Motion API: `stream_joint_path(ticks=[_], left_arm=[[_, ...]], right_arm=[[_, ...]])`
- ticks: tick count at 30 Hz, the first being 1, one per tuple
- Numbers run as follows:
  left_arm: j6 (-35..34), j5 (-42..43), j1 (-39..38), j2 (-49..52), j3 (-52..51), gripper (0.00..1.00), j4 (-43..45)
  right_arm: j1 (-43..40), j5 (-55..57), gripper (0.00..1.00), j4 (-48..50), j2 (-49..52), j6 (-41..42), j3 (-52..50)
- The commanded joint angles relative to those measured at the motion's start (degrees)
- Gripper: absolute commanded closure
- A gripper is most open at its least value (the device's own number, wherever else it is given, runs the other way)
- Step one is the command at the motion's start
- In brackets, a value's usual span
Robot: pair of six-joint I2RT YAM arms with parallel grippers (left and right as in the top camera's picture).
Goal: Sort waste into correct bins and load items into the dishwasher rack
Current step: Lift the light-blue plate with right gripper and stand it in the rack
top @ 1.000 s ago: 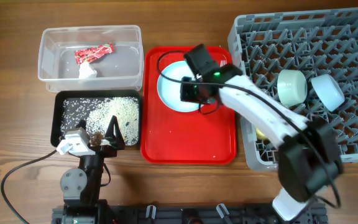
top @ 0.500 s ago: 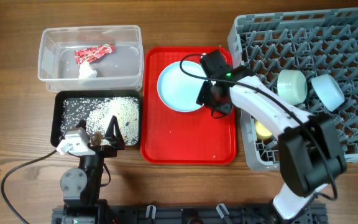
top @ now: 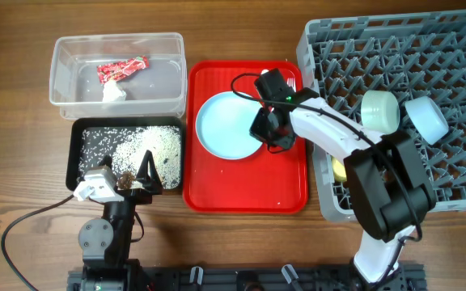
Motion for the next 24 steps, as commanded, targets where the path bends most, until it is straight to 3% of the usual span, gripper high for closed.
stream_joint_path(ticks=[1,12,19,24], left_arm=[[0.11,0.46,0.42,-0.04,-0.13,0.00,-0.44],[0.11,0.46,0.42,-0.04,-0.13,0.00,-0.44],[0.11,0.46,0.42,-0.04,-0.13,0.00,-0.44],[0.11,0.46,0.42,-0.04,-0.13,0.00,-0.44]], right_arm=[[0.26,1.33,0.96,-1.40,-2.19,-0.24,-0.63],[-0.26,20.85,0.96,-1.57,-25.24,-17.20,-0.57],[-5.05,47.93,0.96,-1.88,-41.53,-28.98,-0.59],[-11.93,68.30,0.96,-0.35,-43.69,-39.32,-0.59]])
